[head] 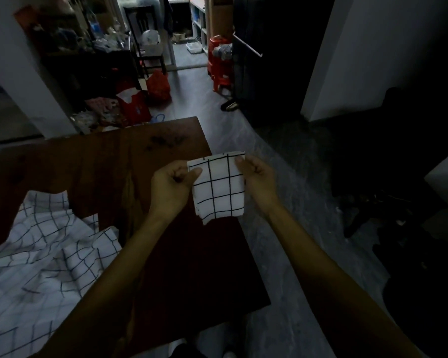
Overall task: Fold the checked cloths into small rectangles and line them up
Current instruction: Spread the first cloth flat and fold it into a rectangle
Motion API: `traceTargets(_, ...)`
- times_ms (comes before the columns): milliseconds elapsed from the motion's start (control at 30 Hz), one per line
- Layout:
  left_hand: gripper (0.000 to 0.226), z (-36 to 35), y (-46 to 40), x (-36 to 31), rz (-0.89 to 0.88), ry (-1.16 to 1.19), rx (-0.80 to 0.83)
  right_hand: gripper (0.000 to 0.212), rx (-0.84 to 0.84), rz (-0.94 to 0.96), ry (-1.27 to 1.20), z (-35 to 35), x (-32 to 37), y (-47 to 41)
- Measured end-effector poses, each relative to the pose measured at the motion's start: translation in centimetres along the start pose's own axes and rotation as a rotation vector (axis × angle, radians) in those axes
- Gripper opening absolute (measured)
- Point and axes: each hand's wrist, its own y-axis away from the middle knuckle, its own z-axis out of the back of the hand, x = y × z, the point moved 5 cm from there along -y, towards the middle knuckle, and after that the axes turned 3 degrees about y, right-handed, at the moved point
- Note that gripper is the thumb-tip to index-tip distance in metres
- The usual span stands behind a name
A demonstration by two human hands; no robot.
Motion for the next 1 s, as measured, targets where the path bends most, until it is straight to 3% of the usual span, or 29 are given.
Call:
traceTargets(133, 0.027, 0.1, 0.0, -0.3, -0.011, 0.049, 0.028, 0.019, 0.003, 0.002, -0.025, 0.0, 0.4, 0.1)
traceTargets(467, 0.044, 0.8, -0.1, -0.2, -0.055, 0.006, 0.044, 0.014, -0.011, -0.014, -0.059, 0.0, -0.4, 0.0)
traceTargets(567, 0.03, 1.1, 0.0, 0.3, -0.018, -0.004, 0.009, 0.017, -0.007, 0.007, -0.055, 0.2, -0.7, -0.1)
traceTargets(600, 0.011, 1.1, 0.0, 0.7, 0.018, 0.005, 0.001, 0.018, -0.008, 0.031, -0.035, 0.2, -0.7, -0.1)
traceTargets(633, 0.012, 1.2, -0.1, 0.8, 0.034, -0.037, -0.014, 0.017, -0.002, 0.062, -0.005, 0.2, -0.6, -0.1)
traceTargets(667, 0.031, 1.1, -0.1, 0.5, 0.004, -0.112, -0.011, 0.015, 0.01, 0.095, 0.035, 0.0, -0.6, -0.1)
traceTargets(733, 0.042, 0.3, -0.4, -1.2, -0.185, -0.284, 0.047, 0.011, 0.063, 0.168, 0.132, -0.7, -0.2, 0.0)
traceTargets(867, 0.019, -1.7, -0.5, -3.7, -0.44, -0.336, 0.229, 0.012, 0.194, 0.334, 0.393, -2.5, 0.2, 0.4)
traceTargets(933, 0.012, -2.0, -0.8, -3.1, -0.372, -0.28, 0.242, 0.027, 0.194, 0.388, 0.467, -2.7, 0.3, 0.3)
traceTargets(1000, 0.009, -1.7, -0.9, -2.3, -0.256, -0.193, 0.218, 0.028, 0.23, 0.384, 0.481, -2.7, 0.5, 0.1)
